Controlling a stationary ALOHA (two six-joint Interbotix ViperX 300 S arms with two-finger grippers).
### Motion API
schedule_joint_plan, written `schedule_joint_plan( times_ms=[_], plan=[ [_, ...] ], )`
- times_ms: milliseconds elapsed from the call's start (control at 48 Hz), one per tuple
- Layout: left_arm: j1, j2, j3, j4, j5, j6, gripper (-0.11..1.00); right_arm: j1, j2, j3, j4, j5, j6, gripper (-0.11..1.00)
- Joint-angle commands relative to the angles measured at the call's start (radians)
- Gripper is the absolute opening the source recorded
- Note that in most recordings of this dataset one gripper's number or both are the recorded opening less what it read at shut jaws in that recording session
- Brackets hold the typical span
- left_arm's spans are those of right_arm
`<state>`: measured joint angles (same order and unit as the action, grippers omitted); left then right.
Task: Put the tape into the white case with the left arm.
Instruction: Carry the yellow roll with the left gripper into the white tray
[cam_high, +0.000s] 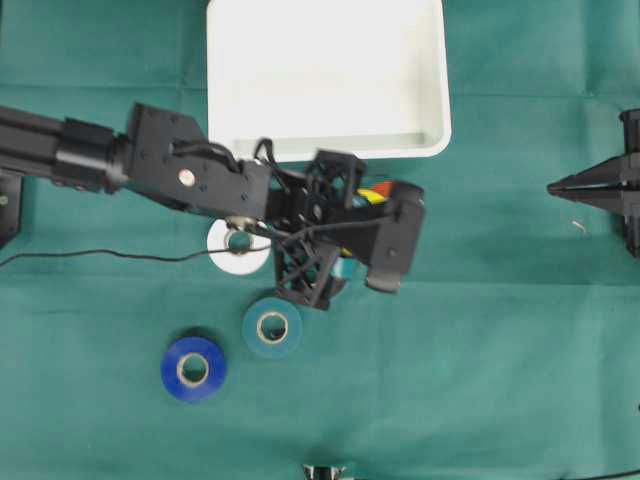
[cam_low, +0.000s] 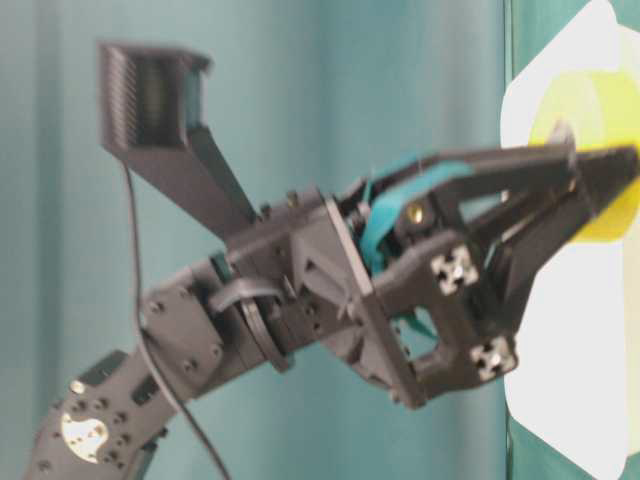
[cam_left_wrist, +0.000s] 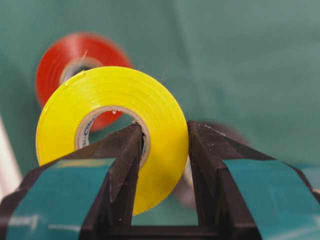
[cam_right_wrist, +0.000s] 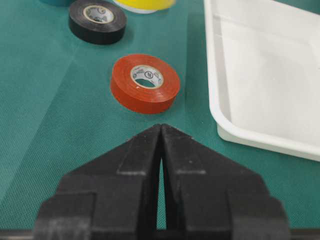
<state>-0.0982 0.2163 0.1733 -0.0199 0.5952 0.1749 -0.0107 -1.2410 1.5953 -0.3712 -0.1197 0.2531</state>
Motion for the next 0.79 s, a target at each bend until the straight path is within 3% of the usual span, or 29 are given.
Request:
schedule_joint_plan(
  times_ms=[0,479,770],
  plan=[
    [0.029,-0.074,0.025,0.002,-0.012,0.002,0.26,-0.002,0.006,0.003,-0.005,-0.009,0.002,-0.09],
    [0.167,-0.219,0.296,0.002,-0.176,0.002,0.26,-0.002,0.006,0.003,-0.005,-0.009,0.002,-0.09],
    [0.216,-0.253,0.403,0.002,-0.239,-0.002,0.26,-0.002,0.006,0.003,-0.005,-0.008,0.002,-0.09]
  ],
)
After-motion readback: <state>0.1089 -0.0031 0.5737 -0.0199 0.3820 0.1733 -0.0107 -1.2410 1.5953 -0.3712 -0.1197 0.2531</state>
